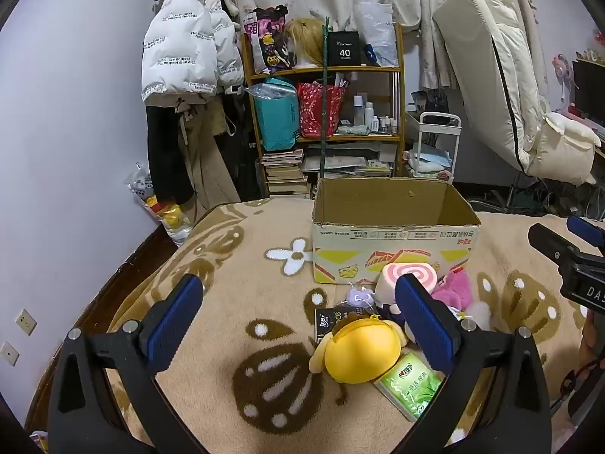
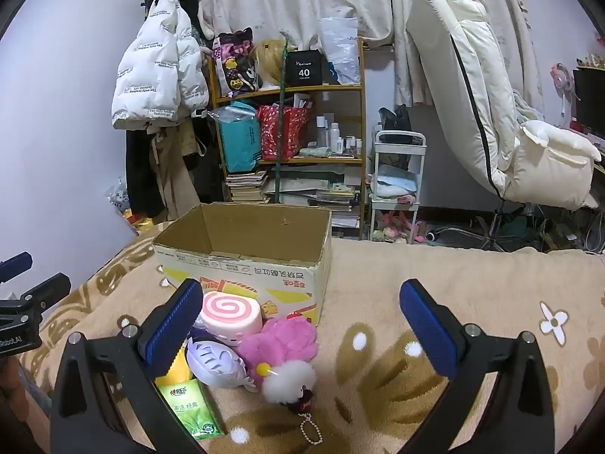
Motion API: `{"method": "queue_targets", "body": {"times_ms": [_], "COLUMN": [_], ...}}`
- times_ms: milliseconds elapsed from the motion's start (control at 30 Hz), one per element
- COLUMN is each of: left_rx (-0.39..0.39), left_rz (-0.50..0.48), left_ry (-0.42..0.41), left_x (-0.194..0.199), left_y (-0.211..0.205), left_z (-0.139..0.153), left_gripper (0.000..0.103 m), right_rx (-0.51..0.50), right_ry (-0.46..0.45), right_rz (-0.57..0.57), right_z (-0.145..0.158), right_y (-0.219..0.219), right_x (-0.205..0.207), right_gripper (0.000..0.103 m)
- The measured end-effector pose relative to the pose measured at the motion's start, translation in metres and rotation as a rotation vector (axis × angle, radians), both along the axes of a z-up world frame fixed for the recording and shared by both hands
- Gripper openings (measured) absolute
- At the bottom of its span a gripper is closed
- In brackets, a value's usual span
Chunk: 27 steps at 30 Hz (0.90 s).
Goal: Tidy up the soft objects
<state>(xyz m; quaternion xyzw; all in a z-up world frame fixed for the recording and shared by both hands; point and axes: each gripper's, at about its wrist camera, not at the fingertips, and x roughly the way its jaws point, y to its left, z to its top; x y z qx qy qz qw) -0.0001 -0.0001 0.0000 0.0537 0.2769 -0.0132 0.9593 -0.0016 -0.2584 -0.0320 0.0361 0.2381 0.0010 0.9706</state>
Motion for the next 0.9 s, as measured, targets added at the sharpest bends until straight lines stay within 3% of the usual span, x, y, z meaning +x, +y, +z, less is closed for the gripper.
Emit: {"method": "queue_targets", "body": {"times_ms": [900], "left_rx": [0.003], "left_rz": [0.0], "left_ry": [0.001], "left_x": [-0.0005], "left_y": [0.0004], "left_z": [0.0004], "left_gripper": [0.101], "right_rx": [-0.012], "right_ry": [0.004], "right_rz": [0.002], "right_z": [-0.0009], "right_y": [0.0012], "right_x": [0.0005], "right_gripper": [0.103]}}
